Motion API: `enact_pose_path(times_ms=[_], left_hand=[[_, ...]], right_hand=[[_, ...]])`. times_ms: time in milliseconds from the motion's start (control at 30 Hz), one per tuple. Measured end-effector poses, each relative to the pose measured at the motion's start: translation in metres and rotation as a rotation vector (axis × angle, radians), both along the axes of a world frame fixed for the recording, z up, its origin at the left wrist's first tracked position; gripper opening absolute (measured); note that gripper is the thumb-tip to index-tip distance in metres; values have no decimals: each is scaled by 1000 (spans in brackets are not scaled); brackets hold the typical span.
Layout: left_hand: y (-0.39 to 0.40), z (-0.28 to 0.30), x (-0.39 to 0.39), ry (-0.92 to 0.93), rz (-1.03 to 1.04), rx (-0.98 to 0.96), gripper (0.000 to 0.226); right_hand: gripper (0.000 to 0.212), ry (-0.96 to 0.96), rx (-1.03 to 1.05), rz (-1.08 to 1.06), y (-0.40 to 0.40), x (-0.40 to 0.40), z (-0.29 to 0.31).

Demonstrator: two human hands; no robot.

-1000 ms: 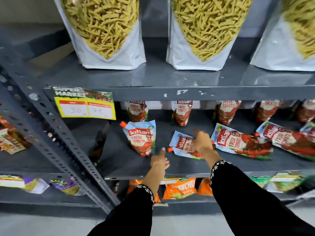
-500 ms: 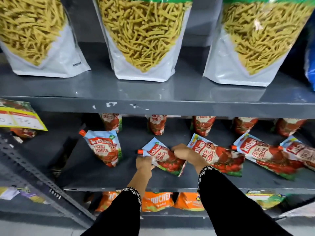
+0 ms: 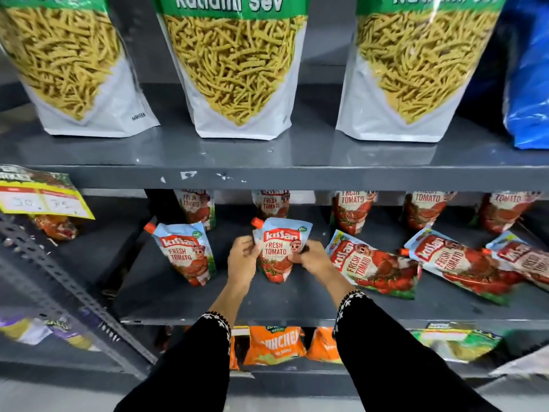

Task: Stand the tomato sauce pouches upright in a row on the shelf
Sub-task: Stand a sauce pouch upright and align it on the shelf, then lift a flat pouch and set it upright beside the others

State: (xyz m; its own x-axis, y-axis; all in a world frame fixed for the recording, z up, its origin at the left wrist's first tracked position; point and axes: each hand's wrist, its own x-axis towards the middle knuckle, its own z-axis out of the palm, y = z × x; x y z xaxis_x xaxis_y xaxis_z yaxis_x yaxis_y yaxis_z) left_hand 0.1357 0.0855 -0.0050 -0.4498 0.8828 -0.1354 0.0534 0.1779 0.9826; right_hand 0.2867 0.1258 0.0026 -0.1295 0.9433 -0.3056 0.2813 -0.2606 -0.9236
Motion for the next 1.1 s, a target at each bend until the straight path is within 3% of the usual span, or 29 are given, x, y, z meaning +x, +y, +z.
enact_pose_path(times_ms=[167,300,467,600,733,867,933,1000,1100], left_hand=[[-19,-7,36,-46,229,-281,44],[-17,-21,83,-191,208,-370,52],[9,-30,152,-225,33,-441,56],[28,-31,196,-238,61,-472,57],[39,-29,212,-179,202,-540,62],[46,-39,213,-168,203,-577,44],[46,-40,210,-177,207,-537,36],[46,-33,210,-159,227,-466,31],[45,-9,214,90,225,-289,20]], right_hand=[[54,-170,78,-103,-4,30,3],[34,-398,211,-176,-8,77,6],[28,-677,229,-198,0,152,11],[29,-879,209,-132,13,198,18],[31,-689,-39,0,42,228,2],[13,-374,-177,48,58,249,-12],[10,-279,-247,31,59,256,-12],[22,-174,-309,25,58,262,-14],[28,-19,-349,45,50,268,-16]])
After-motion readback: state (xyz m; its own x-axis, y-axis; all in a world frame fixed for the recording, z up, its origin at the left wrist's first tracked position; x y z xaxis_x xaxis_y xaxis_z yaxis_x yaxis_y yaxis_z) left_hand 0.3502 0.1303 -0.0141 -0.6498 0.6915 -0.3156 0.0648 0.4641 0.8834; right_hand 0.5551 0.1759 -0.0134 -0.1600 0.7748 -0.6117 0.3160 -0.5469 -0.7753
